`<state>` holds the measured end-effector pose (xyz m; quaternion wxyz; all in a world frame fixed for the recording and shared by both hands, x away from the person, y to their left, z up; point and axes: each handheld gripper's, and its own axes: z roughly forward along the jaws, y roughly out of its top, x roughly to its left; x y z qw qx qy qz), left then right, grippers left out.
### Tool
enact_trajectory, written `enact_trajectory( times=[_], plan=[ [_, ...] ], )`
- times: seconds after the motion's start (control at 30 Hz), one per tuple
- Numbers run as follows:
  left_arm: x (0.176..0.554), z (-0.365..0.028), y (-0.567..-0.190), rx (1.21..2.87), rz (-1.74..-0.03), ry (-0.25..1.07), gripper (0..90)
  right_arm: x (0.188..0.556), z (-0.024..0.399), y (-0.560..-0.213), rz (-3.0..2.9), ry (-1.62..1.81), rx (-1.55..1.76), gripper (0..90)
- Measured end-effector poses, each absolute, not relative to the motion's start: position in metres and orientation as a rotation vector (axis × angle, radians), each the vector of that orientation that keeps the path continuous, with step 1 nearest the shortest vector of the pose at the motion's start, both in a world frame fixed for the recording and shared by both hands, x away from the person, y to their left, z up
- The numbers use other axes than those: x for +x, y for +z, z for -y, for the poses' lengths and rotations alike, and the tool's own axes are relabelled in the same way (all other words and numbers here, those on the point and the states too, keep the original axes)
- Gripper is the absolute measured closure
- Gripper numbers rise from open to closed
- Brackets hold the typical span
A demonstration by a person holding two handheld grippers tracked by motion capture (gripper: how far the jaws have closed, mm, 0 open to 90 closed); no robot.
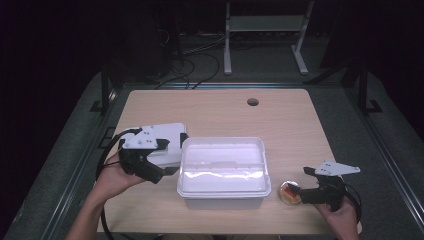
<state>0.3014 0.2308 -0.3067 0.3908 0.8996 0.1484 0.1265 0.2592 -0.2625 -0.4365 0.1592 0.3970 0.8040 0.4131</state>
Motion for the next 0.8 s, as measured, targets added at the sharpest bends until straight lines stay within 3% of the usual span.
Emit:
enact_trajectory(
  times=[0.53,0.8],
  plan=[
    [0.325,-0.164,-0.293,2.474,-0.161,0.187,33.8,0.259,0.264,-0.436,-2.311,1.185,1.12,14.8],
    [0.333,-0.139,-0.289,2.54,-0.105,0.122,36.8,0.26,0.261,-0.435,-2.316,1.179,1.109,14.8]
  ],
)
